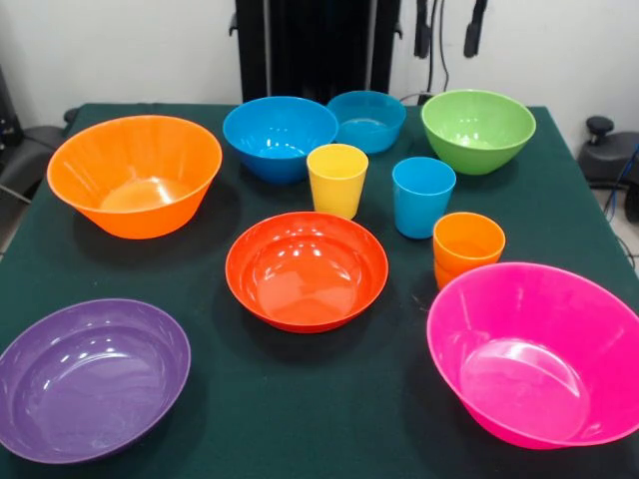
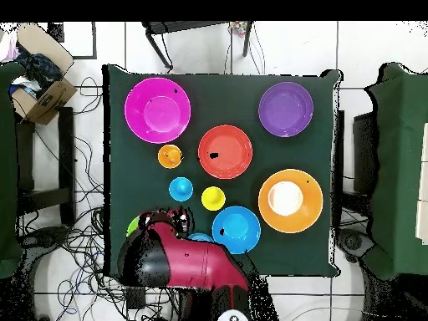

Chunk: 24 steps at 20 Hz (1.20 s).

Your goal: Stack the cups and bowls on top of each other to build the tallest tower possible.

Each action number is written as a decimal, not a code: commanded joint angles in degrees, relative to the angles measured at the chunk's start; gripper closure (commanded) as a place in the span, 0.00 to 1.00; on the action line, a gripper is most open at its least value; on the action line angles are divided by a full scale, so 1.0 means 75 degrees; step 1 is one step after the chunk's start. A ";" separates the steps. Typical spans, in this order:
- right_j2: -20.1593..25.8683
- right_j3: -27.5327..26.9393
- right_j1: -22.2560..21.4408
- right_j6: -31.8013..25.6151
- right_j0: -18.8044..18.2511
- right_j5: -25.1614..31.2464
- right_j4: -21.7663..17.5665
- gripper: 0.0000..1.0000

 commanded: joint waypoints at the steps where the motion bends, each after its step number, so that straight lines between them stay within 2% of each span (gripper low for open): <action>1: 0.0649 -0.0160 0.1400 0.0707 -0.0189 -0.0825 -0.0739 0.00; 7: 0.0727 -0.0209 0.1968 0.0483 -0.0544 -0.1245 -0.1340 0.00; 15: 0.0525 -0.0568 0.2534 0.0263 -0.0976 -0.1279 -0.2224 0.00; 18: 0.0565 -0.0704 0.2583 0.0243 -0.1179 -0.1329 -0.2526 0.00; 24: 0.1063 -0.0969 0.2203 0.0079 -0.1540 -0.0848 -0.2905 0.00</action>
